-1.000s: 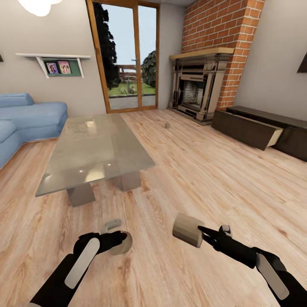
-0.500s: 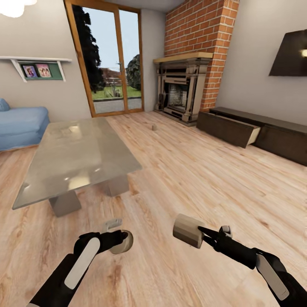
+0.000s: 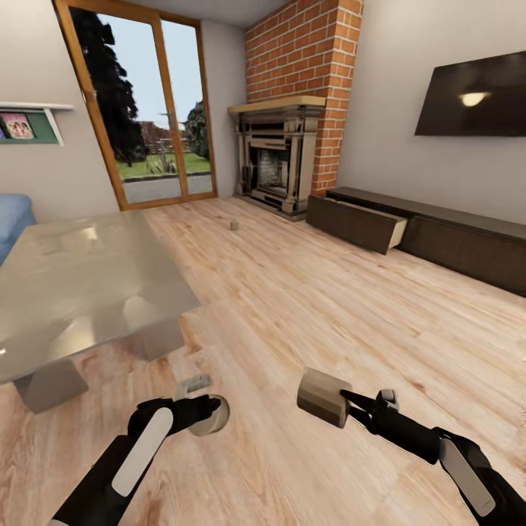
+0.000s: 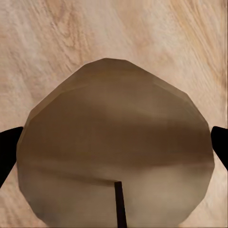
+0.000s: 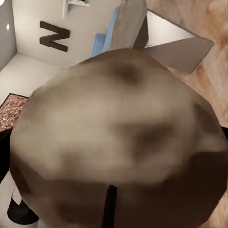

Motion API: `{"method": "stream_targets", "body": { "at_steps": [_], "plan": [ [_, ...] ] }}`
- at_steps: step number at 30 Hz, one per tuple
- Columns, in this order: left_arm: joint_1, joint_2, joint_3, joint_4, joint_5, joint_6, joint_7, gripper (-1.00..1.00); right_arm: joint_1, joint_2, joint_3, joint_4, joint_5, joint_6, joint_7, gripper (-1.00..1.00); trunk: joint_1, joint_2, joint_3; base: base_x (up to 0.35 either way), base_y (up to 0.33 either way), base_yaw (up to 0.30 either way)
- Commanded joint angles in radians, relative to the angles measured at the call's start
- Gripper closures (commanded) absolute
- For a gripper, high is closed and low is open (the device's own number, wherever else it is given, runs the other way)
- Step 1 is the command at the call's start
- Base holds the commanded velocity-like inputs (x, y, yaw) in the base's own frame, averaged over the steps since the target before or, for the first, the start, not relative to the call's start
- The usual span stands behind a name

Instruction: Place each of the two pumpkins and all three candles from the living room inside a cabinet in the living room (use any cabinet), then make sure every cabinet is closed, and position the cauldron so it is next to a table in the living room.

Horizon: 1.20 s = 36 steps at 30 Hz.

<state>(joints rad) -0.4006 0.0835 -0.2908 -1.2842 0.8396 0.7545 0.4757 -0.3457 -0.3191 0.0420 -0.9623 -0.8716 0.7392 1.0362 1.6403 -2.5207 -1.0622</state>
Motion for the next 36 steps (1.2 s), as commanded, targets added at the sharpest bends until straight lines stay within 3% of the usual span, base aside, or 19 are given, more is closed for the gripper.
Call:
{"method": "stream_targets", "body": {
  "at_steps": [1,22,36],
  "plan": [
    [-0.001,0.001,-0.002,-0.001,0.010,0.000,0.011,1.00,-0.001,-0.001,0.002,0.002,-0.010,0.008,0.000,1.00,0.000,0.000,0.000,0.309,-0.133,-0.214],
    [-0.001,0.001,-0.004,-0.001,0.007,0.000,0.013,1.00,-0.001,0.007,0.001,0.004,-0.006,0.006,-0.008,1.00,0.000,0.000,0.005,0.304,-0.156,-0.044],
    [0.000,0.001,-0.004,-0.001,0.010,0.000,0.013,1.00,-0.001,0.003,0.001,0.005,-0.006,0.006,-0.006,1.00,0.000,0.000,0.019,0.279,-0.216,-0.205]
  ]
}}
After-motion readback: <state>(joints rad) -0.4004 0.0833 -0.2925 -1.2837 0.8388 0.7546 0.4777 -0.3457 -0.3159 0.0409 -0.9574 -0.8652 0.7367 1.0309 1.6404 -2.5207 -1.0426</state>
